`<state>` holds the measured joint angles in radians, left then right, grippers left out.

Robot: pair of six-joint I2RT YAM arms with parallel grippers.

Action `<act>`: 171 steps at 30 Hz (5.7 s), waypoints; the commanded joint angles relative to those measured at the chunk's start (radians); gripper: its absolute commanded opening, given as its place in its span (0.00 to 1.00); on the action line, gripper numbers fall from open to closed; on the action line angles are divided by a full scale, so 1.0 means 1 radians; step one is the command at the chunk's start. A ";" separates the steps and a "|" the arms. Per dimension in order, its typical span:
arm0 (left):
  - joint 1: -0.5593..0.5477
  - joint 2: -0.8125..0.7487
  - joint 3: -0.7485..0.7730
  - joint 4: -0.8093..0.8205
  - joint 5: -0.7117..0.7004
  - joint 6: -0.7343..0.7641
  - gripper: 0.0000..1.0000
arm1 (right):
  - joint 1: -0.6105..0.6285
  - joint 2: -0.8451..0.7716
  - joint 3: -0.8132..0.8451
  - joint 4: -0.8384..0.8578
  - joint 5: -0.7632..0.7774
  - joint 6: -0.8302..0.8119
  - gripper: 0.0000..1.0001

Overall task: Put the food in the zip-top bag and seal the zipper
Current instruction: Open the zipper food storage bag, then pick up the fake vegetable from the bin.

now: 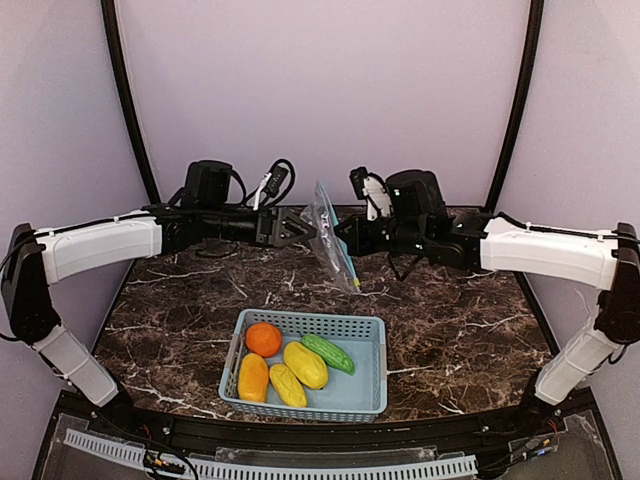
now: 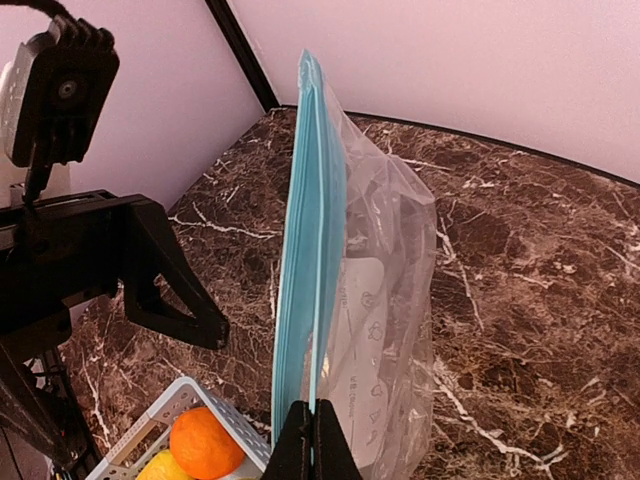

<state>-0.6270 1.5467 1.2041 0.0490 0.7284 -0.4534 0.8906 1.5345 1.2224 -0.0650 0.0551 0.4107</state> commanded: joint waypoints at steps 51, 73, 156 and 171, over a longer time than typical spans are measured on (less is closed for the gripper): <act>0.026 0.028 -0.066 -0.106 -0.180 0.006 0.20 | 0.140 0.179 0.114 -0.012 0.080 0.018 0.00; 0.027 0.033 -0.054 -0.137 -0.161 0.041 0.01 | 0.157 0.241 0.217 -0.238 0.298 0.051 0.11; 0.056 -0.072 0.016 -0.293 -0.319 0.206 0.01 | 0.277 0.055 -0.151 -0.264 -0.108 0.008 0.56; 0.058 -0.067 0.016 -0.293 -0.312 0.203 0.01 | 0.275 0.241 -0.082 -0.312 0.057 -0.061 0.47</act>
<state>-0.5739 1.5070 1.2282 -0.2340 0.4175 -0.2642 1.1595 1.7573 1.1019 -0.3634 0.0532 0.3721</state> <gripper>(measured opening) 0.008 0.471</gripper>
